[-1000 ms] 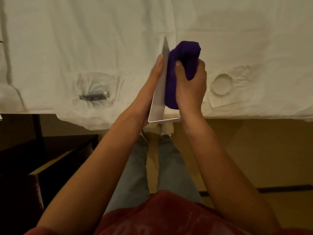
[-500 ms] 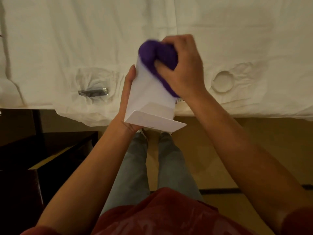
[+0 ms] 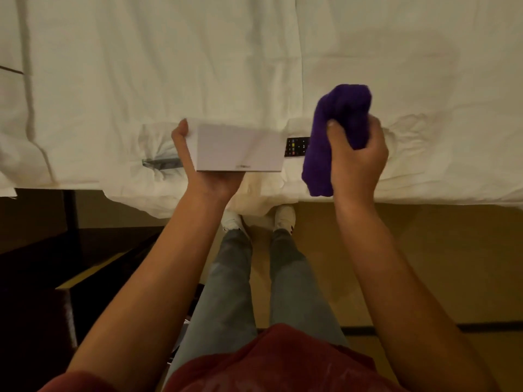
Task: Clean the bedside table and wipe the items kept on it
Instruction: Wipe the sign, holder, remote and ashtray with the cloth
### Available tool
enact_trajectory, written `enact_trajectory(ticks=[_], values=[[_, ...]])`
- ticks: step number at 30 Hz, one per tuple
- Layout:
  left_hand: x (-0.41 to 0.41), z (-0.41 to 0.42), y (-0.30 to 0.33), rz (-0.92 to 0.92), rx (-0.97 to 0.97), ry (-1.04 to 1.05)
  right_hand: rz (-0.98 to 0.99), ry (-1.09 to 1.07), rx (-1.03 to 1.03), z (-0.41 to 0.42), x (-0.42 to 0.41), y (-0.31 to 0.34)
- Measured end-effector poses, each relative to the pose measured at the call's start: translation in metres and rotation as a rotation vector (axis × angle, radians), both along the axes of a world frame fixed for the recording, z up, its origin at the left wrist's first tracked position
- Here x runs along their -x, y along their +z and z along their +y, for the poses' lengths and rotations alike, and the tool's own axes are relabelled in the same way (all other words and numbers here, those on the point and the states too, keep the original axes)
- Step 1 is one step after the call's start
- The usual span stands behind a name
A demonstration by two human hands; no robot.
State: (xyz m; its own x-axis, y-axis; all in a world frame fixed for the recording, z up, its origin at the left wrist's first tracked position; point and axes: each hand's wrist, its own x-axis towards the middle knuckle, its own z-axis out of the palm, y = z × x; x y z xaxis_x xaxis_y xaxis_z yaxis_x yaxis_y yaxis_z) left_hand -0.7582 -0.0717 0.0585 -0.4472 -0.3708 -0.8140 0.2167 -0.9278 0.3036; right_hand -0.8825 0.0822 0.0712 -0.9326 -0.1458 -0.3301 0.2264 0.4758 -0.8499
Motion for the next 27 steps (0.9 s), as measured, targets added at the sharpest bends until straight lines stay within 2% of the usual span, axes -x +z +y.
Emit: enact_trajectory(ticks=[2, 5, 7, 9, 11, 13, 15, 19, 22, 24, 27], values=[[0.003, -0.001, -0.001, 0.041, 0.015, 0.09, 0.006, -0.055, 0.024, 0.0, -0.002, 0.007], [0.017, 0.005, 0.004, -0.112, 0.065, 0.1, -0.062, 0.116, -0.006, -0.019, -0.019, 0.02], [0.028, 0.01, 0.008, -0.186, 0.119, 0.09, -0.003, 0.194, -0.065, -0.032, -0.038, 0.03], [0.032, 0.01, 0.007, -0.159, 0.103, 0.083, 0.048, 0.216, -0.014, -0.04, -0.058, 0.043], [0.029, 0.009, -0.002, -0.157, 0.133, -0.01, 0.041, 0.226, 0.094, -0.045, -0.072, 0.054], [0.023, 0.006, -0.004, -0.318, 0.28, -0.148, -0.064, 0.187, 0.187, -0.045, -0.074, 0.057], [0.015, 0.003, -0.008, -0.431, 0.39, -0.118, -0.252, 0.069, 0.246, -0.042, -0.065, 0.051], [0.002, 0.007, -0.007, -0.334, 0.446, -0.134, -0.531, -0.097, 0.224, -0.033, -0.056, 0.012], [0.0, 0.008, -0.013, -0.361, 0.52, -0.091, -0.683, -0.173, 0.193, -0.03, -0.072, -0.01], [-0.003, 0.004, -0.018, -0.435, 0.635, -0.044, -0.697, -0.181, 0.159, -0.023, -0.08, -0.022], [-0.007, -0.005, -0.031, -0.586, 0.908, -0.077, -0.671, -0.216, 0.129, -0.006, -0.08, -0.034]])
